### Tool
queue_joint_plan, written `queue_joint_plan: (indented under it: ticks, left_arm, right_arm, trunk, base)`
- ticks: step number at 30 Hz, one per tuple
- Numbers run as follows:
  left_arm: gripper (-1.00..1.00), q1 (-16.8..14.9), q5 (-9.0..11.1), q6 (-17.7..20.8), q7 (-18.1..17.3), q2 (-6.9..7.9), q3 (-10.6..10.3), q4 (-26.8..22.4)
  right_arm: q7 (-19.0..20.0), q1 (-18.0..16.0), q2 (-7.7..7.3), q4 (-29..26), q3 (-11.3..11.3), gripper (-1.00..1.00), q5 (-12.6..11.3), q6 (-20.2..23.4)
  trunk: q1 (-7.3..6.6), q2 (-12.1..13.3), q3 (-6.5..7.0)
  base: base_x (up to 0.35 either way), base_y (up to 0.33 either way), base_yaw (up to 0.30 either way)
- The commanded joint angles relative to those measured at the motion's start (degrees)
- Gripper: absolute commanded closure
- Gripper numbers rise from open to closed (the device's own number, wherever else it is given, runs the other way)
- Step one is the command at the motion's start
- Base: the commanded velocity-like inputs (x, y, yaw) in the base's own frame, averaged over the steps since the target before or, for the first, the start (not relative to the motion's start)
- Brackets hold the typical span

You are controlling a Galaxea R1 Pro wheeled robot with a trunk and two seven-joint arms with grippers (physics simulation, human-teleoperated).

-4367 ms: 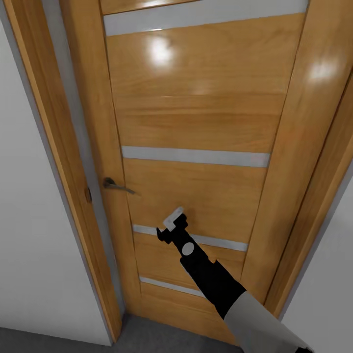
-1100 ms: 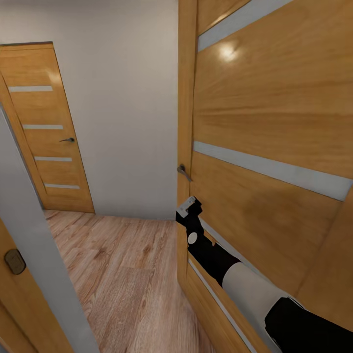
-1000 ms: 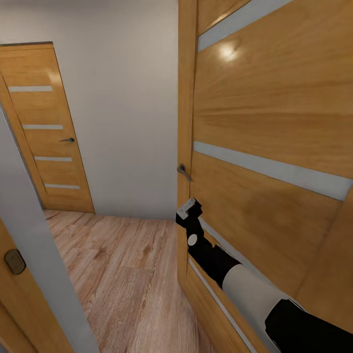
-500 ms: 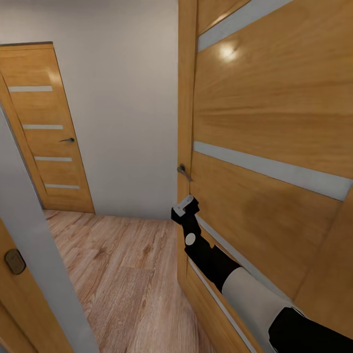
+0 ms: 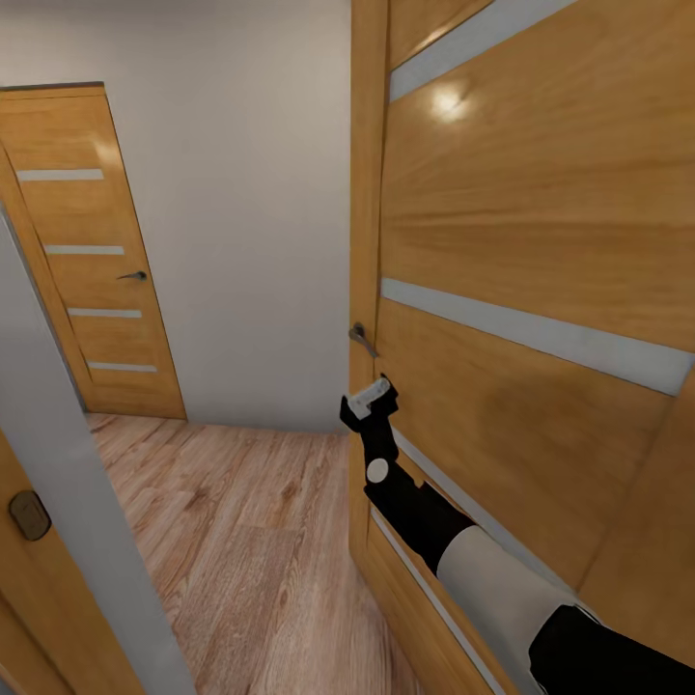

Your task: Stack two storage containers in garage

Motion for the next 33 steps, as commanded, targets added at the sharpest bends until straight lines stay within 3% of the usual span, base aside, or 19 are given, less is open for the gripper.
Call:
queue_joint_plan:
  ticks: [1,5,11,15,33]
  left_arm:
    - [-1.0,0.0,0.5,-0.1,0.0,-0.01,0.0,0.0]
    - [-1.0,0.0,0.5,-0.1,0.0,-0.08,0.0,0.0]
    - [-1.0,0.0,0.5,0.0,0.0,-0.02,0.0,0.0]
    - [-1.0,0.0,0.5,0.0,0.0,-0.01,0.0,0.0]
    - [-1.0,0.0,0.5,0.0,0.0,0.07,0.0,0.0]
  right_arm:
    - [-0.1,-0.1,0.0,0.1,0.1,-1.0,-0.1,0.2]
    - [4.0,-0.1,0.0,3.0,0.3,-1.0,-1.6,0.6]
    - [10.2,-0.1,0.0,6.2,0.5,-1.0,-1.1,0.9]
    - [10.5,-0.1,0.0,6.4,0.3,-1.0,1.2,0.7]
    - [8.8,-0.1,0.0,6.8,0.2,-1.0,3.4,1.1]
  trunk:
    - [0.0,0.0,-0.05]
    - [0.0,0.0,-0.05]
    - [0.0,0.0,-0.05]
    - [0.0,0.0,-0.05]
    - [0.0,0.0,-0.05]
  base:
    - [0.0,0.0,0.0]
    - [0.0,0.0,0.0]
    - [0.055,0.0,0.0]
    - [0.183,0.0,0.0]
    - [0.199,0.0,0.0]
